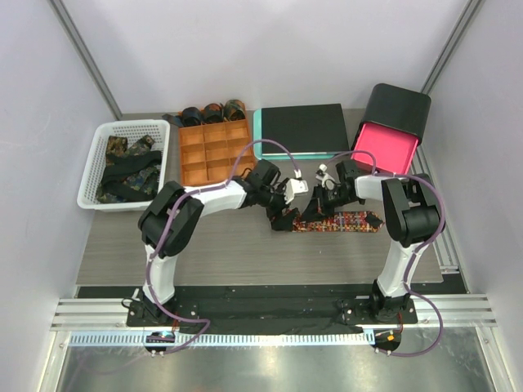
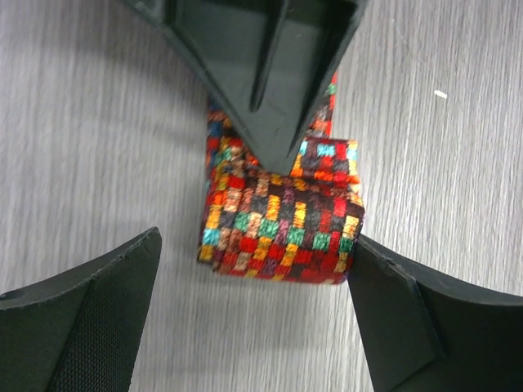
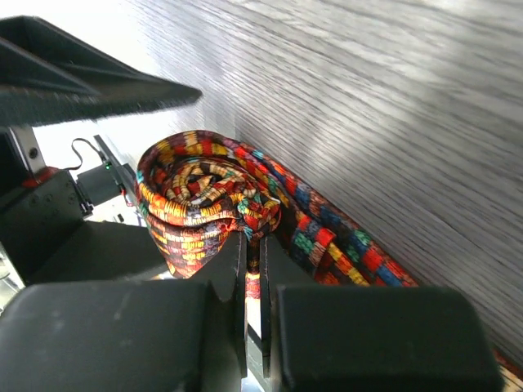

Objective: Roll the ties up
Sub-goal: Roll the tie at the center of the board.

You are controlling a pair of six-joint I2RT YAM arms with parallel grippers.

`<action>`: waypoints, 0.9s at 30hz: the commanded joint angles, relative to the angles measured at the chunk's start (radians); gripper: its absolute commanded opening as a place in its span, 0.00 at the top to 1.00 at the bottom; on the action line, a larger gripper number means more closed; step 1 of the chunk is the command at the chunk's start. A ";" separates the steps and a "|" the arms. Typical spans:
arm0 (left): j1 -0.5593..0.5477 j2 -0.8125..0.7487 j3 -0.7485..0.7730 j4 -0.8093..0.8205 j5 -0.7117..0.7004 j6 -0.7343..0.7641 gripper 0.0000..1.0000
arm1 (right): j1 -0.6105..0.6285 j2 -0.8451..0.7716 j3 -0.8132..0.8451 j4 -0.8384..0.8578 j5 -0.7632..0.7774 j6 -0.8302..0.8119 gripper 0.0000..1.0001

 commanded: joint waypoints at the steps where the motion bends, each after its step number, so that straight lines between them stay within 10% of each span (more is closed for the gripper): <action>1: -0.036 0.026 0.011 0.068 -0.006 0.024 0.11 | -0.006 0.065 -0.014 -0.012 0.240 -0.086 0.99; 7: -0.092 0.046 0.025 0.004 -0.072 0.087 0.22 | -0.007 0.074 -0.009 -0.014 0.238 -0.091 0.99; 12: -0.092 0.066 0.040 -0.061 -0.115 0.111 0.54 | -0.007 0.060 -0.008 -0.014 0.169 -0.065 0.98; 16: -0.090 0.067 0.042 -0.090 -0.176 0.125 0.73 | -0.015 -0.007 0.001 -0.023 0.093 -0.003 0.77; 21: -0.087 0.051 0.034 -0.102 -0.193 0.125 0.77 | -0.078 -0.112 0.043 -0.141 0.034 0.015 0.59; 27: -0.083 0.032 0.016 -0.069 -0.208 0.085 0.78 | -0.101 -0.109 0.000 -0.165 0.150 -0.014 0.62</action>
